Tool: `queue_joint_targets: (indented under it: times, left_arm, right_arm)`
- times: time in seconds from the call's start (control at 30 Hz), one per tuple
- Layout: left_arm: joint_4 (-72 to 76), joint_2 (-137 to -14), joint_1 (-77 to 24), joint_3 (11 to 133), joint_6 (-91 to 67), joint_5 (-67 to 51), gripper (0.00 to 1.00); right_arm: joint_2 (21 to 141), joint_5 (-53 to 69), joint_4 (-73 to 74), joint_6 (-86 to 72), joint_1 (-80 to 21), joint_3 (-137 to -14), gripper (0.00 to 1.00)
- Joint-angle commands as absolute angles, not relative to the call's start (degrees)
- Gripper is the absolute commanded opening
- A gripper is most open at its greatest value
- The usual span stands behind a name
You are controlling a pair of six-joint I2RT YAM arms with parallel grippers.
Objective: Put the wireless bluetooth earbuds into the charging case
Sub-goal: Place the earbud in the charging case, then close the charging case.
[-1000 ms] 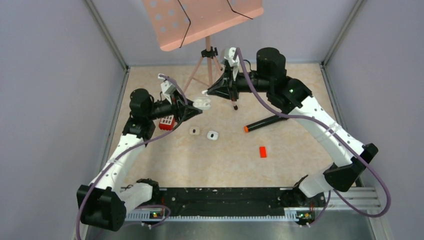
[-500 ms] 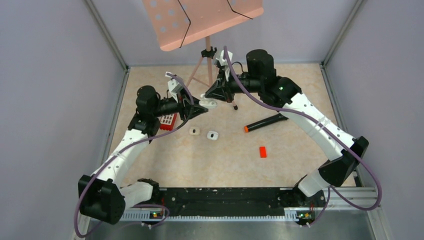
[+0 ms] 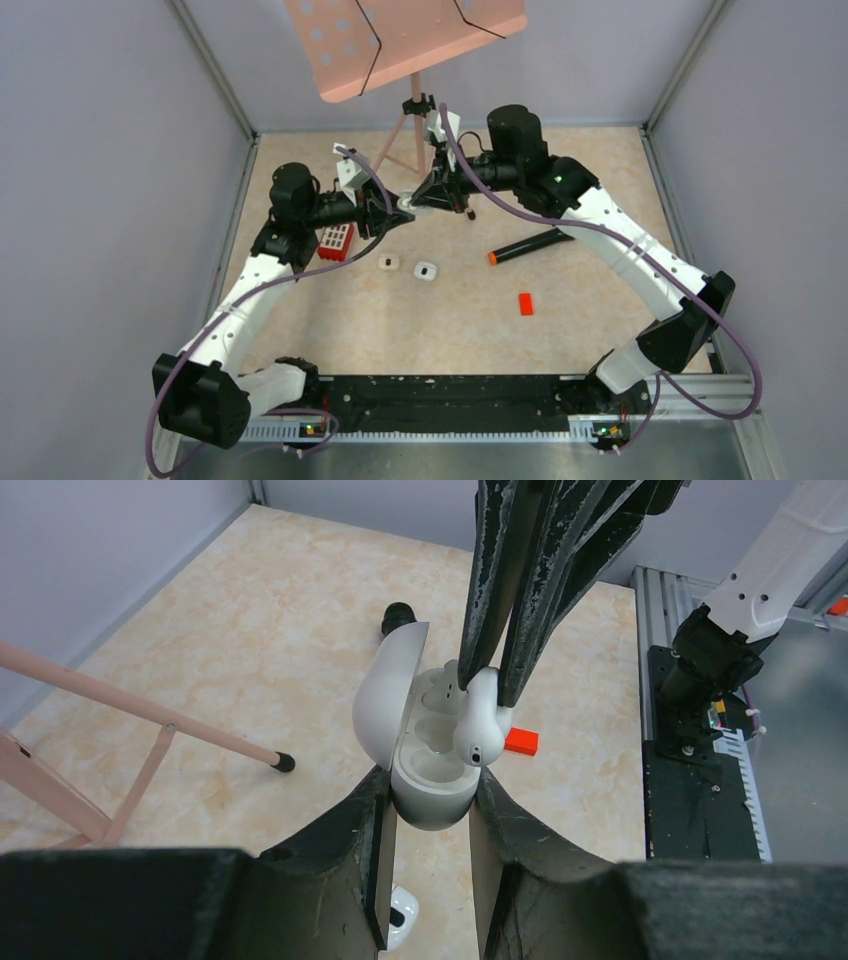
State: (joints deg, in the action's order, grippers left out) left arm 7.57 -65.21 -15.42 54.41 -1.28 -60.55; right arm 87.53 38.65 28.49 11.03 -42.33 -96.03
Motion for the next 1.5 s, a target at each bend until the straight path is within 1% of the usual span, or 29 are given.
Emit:
queue_joint_targets:
  times: [0.0, 0.37, 0.83, 0.93, 1.0, 1.17, 1.23, 1.3, 1.33, 1.47]
  left_arm:
    - [5.09, -64.98, -15.64, 57.81, 4.42, -62.03, 0.00]
    - [2.14, -65.85, -15.73, 59.76, 7.18, -63.72, 0.00]
    - [2.31, -65.96, -15.73, 59.52, 7.23, -63.37, 0.00]
    - [1.18, -66.05, -15.73, 59.57, 8.27, -63.16, 0.00]
    - [0.26, -66.22, -15.66, 59.75, 9.35, -62.93, 0.00]
    - [-2.38, -66.31, -15.67, 59.88, 10.62, -62.76, 0.00]
    - [-2.83, -66.49, -15.70, 59.90, 10.97, -62.80, 0.00]
    - [-3.34, -66.49, -15.69, 59.94, 11.50, -63.16, 0.00]
    - [-3.39, -66.53, -15.72, 60.01, 11.57, -63.38, 0.00]
    - [-3.73, -66.57, -15.73, 60.98, 11.79, -64.24, 0.00]
  right_arm:
    - [87.28, 38.13, 27.95, 12.46, -43.15, -95.90, 0.00]
    - [88.11, 36.27, 28.37, 14.52, -43.48, -96.15, 0.00]
    - [88.85, 32.49, 31.38, 19.73, -46.25, -95.97, 0.00]
    - [88.36, 32.77, 31.92, 19.68, -46.27, -98.16, 0.16]
    - [87.39, 33.15, 33.22, 20.11, -46.26, -100.35, 0.24]
    - [86.15, 34.35, 38.44, 21.46, -45.66, -105.71, 0.34]
    - [85.25, 35.44, 38.68, 21.66, -44.75, -105.25, 0.41]
    - [84.76, 34.97, 38.38, 22.19, -44.18, -103.65, 0.52]
    - [84.82, 34.34, 38.33, 22.59, -44.13, -102.82, 0.60]
    - [87.25, 33.60, 38.23, 22.36, -43.95, -100.65, 0.83]
